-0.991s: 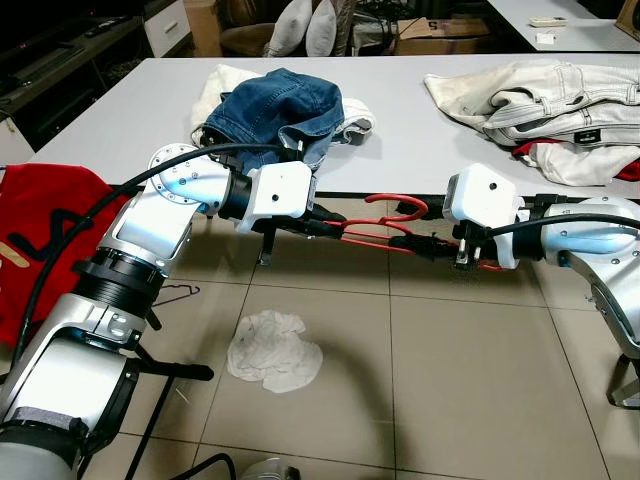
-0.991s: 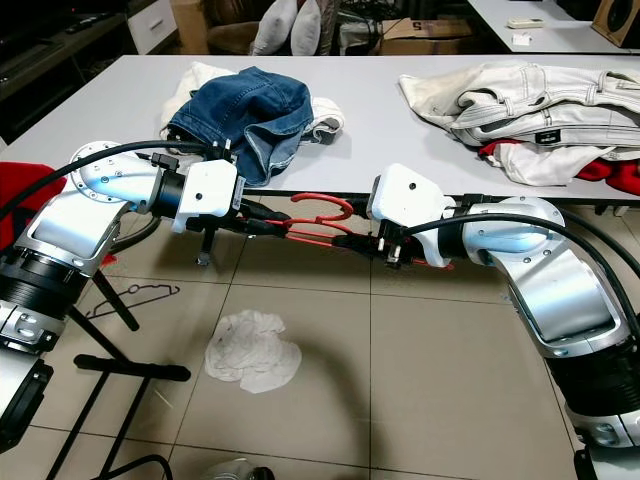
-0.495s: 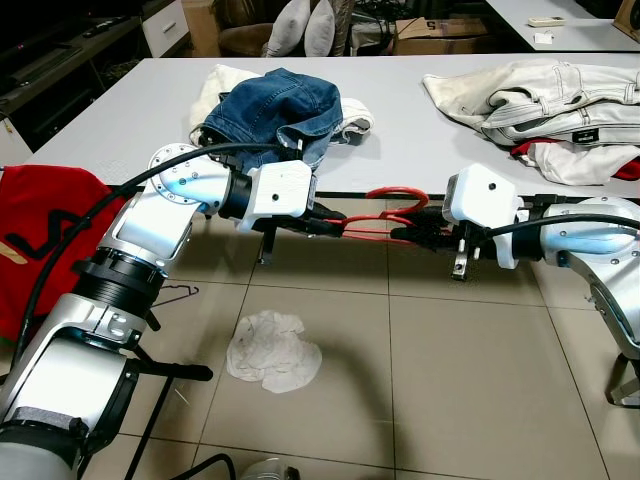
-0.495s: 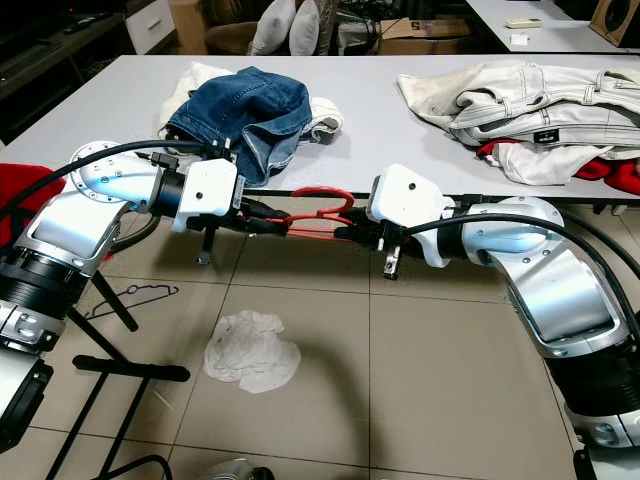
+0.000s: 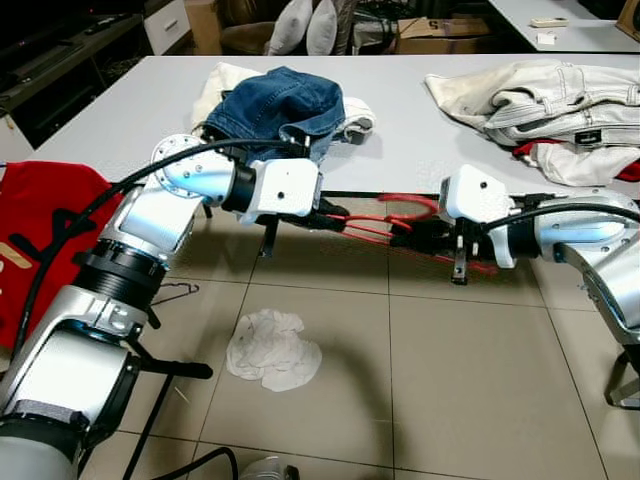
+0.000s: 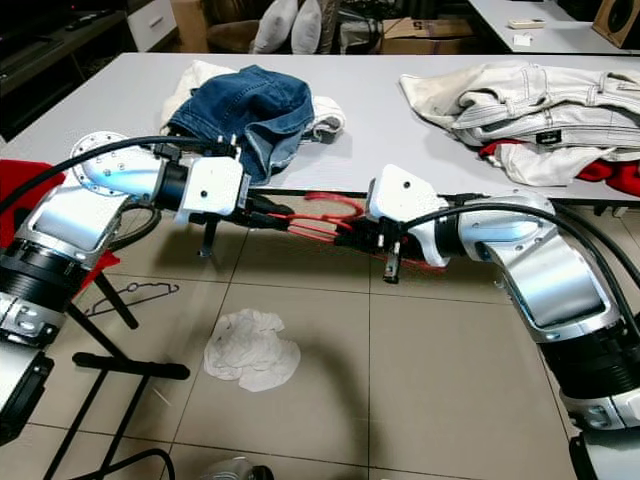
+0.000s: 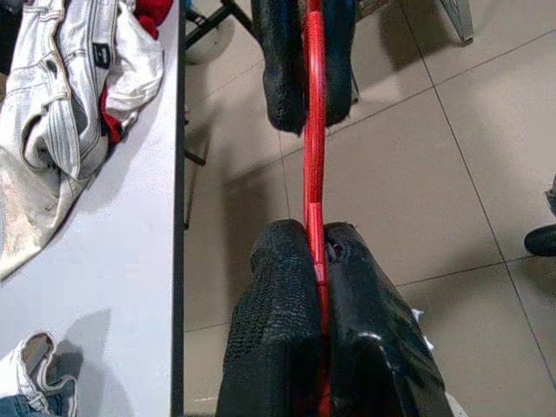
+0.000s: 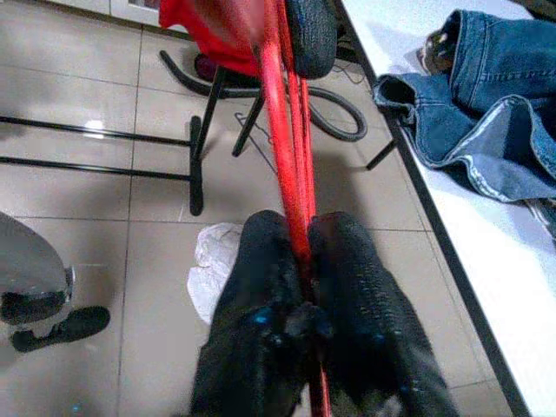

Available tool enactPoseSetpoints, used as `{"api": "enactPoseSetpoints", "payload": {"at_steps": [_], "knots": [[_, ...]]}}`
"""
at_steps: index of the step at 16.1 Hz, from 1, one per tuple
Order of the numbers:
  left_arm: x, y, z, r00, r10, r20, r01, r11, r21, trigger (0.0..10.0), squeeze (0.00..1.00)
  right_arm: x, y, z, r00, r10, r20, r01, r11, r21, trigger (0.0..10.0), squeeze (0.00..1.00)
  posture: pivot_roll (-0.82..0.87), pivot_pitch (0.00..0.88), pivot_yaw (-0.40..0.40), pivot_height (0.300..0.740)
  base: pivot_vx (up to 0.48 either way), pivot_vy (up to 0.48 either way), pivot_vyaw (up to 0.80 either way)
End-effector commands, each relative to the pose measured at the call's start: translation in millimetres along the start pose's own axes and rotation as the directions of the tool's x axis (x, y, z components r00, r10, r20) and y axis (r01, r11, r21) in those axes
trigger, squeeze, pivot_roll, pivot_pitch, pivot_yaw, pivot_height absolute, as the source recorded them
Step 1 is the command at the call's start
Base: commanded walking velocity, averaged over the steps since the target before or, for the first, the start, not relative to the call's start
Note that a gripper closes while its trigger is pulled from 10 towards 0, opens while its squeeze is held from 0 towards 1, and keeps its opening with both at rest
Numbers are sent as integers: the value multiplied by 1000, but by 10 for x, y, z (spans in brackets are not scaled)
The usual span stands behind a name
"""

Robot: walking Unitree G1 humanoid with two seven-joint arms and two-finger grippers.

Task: Hang hanger

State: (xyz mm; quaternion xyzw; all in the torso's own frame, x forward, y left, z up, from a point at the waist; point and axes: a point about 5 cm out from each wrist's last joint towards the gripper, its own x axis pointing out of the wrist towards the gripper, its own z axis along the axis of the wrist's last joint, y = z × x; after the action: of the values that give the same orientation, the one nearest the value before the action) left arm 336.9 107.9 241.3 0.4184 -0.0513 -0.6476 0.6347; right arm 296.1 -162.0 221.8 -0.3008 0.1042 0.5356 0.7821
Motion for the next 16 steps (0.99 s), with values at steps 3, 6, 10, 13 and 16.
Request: {"api": "enactPoseSetpoints", "payload": {"at_steps": [3,6,10,13,16], "knots": [[-14,43,104,1000,10,23,-11,998,54,0,0,21,-33,-56,999,-4,-42,5,1000,11,10000,1000,-91,0,69,740,0,0,0],[-9,33,111,1000,-1,31,0,999,47,0,0,31,-81,-37,998,-45,-36,45,999,-4,10000,0,-91,0,69,740,0,0,0],[-5,2,7,1000,-1,-13,1,1000,8,0,0,29,-52,126,997,-17,78,22,997,-69,10000,0,-90,0,72,740,0,0,0],[9,-46,-97,1000,11,-2,-11,997,-70,0,0,34,-2,123,998,-11,60,21,987,-161,10000,0,-94,0,74,740,0,0,0],[-2,-46,-87,1000,17,10,-16,997,-80,0,0,38,3,39,1000,-10,6,11,986,-164,10000,0,-94,0,72,740,0,0,0]]}}
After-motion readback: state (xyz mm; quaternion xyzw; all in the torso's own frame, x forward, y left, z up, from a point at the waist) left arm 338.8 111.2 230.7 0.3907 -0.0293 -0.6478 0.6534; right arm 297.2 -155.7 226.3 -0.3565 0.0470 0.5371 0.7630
